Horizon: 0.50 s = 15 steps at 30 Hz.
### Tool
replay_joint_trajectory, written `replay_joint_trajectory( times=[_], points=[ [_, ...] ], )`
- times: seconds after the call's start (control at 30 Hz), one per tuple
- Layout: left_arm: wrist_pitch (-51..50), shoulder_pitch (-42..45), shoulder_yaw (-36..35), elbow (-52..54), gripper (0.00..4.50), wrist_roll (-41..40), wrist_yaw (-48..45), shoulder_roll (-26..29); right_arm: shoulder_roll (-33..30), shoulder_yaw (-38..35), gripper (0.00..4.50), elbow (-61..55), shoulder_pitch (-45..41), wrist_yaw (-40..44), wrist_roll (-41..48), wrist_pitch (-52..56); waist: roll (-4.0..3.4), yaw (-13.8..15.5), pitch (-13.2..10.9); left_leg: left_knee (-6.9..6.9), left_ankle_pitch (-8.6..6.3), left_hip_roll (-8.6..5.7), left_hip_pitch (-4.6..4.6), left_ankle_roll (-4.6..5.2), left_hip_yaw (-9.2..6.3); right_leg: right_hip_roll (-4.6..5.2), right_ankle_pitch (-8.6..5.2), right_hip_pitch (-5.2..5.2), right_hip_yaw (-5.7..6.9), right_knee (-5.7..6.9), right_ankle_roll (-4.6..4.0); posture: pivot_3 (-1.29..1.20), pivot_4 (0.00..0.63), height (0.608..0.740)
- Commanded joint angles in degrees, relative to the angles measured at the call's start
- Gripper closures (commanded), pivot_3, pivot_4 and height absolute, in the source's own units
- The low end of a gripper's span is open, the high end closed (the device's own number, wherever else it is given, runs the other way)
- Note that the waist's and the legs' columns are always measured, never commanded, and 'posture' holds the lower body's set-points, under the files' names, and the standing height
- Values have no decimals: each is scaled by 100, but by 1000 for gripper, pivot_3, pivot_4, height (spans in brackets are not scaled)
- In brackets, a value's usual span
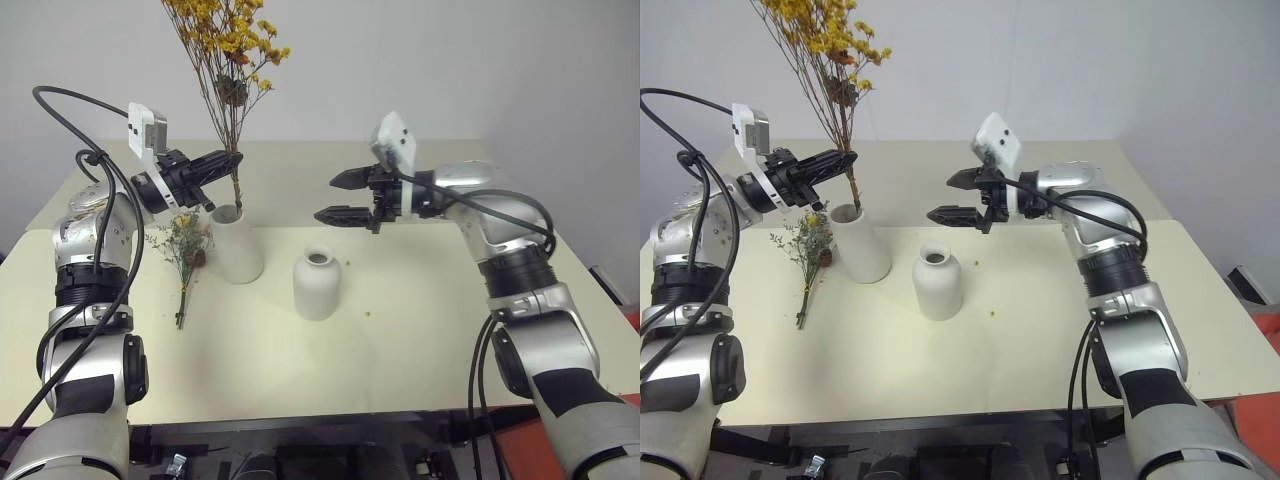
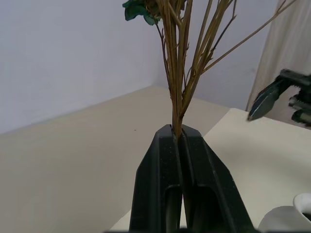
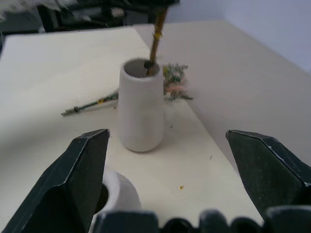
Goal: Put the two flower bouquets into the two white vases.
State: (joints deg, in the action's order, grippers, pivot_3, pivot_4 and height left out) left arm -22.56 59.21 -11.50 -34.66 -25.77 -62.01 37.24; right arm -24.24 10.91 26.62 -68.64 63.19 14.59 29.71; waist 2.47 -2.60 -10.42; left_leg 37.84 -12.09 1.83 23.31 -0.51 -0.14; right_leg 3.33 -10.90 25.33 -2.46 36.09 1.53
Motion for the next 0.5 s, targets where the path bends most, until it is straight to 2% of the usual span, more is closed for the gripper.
replay_joint_trajectory(
  times=[0.03, 0.5],
  points=[
    [197, -29, -57, 47, 4444, 46, -57, 65, 124, 40, 0, 362, -358, 131, -171, -332, 0, 7, 0, 0, 0, 0, 1, 0, 0, 0, 0, 1, 0, 0, 0, 0, 150, 740],
    [168, -468, -29, 346, 4444, 128, 29, 109, 475, 28, 0, 862, -578, 314, -431, -629, -1, 5, 0, 0, 0, 1, 5, 0, -2, 1, 1, 4, 3, 3, 0, 0, 150, 740]
  ],
)
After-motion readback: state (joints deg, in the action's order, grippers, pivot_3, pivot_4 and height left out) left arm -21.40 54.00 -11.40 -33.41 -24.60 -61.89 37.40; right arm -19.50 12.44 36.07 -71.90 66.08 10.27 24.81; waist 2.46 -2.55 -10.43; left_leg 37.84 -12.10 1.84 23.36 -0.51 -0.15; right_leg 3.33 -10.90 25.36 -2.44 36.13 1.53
